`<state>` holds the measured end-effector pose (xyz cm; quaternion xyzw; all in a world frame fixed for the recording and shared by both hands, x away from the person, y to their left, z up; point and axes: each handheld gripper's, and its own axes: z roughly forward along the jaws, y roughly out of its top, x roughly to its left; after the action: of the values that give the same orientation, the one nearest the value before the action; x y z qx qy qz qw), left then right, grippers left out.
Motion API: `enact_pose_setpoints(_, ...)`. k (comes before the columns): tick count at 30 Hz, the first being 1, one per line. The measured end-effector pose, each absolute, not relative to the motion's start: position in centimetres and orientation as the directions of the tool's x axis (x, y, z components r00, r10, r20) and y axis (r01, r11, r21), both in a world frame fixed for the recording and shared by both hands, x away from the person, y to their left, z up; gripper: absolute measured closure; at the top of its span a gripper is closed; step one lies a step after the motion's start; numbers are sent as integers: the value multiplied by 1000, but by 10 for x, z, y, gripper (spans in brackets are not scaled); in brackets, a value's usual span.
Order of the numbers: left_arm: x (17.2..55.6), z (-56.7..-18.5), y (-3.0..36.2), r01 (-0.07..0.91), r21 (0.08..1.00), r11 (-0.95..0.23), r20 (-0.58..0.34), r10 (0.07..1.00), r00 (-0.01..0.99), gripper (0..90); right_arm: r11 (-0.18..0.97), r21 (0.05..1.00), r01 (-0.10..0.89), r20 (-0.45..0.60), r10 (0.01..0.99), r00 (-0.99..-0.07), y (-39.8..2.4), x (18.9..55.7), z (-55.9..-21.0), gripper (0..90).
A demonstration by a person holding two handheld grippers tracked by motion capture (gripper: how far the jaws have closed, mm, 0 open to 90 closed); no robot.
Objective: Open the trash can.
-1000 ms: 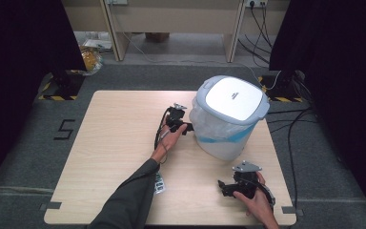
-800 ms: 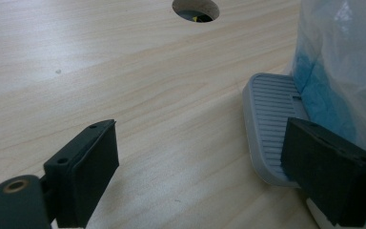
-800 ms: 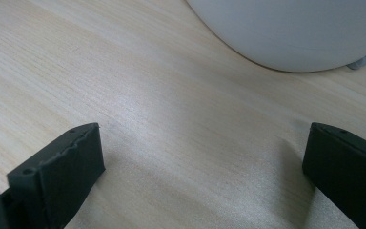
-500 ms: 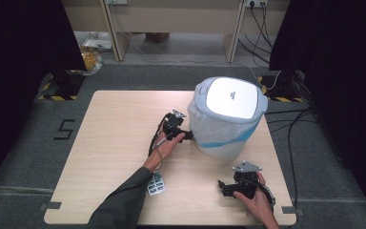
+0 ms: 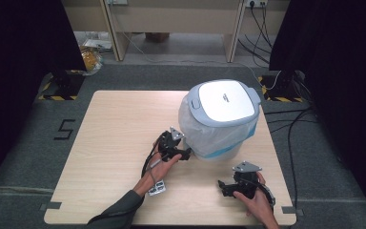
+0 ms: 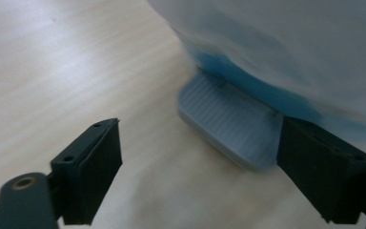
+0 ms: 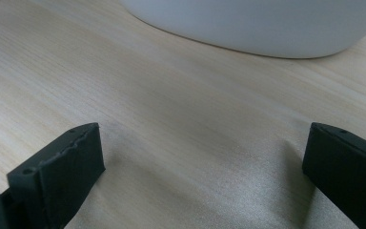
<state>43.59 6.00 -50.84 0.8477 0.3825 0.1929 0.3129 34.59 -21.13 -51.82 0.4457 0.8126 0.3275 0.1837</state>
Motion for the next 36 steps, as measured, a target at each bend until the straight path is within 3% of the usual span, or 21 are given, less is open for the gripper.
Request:
enact_pose_setpoints(1, 436, -508, 60, 528, 678, -511, 88, 769, 633, 129, 388, 696, 604, -7, 845, -535, -211, 346, -518, 3)
enact_pose_setpoints(5, 418, -506, 65, 489, 721, -491, 117, 782, 612, 174, 388, 696, 605, -6, 845, -535, -211, 346, -518, 4)
enact_pose_setpoints(6, 418, -497, 69, 487, 757, -435, 60, 789, 612, 157, 389, 696, 603, -7, 844, -536, -211, 346, -518, 3)
enact_pose_setpoints(9, 418, -487, 72, 470, 770, -432, 65, 786, 614, 154, 389, 695, 605, -9, 846, -534, -212, 346, -518, 3)
enact_pose_setpoints(27, 494, -486, 82, 539, 781, -314, -2, 863, 506, 156, 390, 695, 605, -9, 845, -534, -212, 346, -518, 3)
enact_pose_setpoints(36, 496, -493, 78, 563, 756, -332, -12, 854, 520, 153, 390, 695, 605, -9, 845, -535, -212, 346, -518, 3)
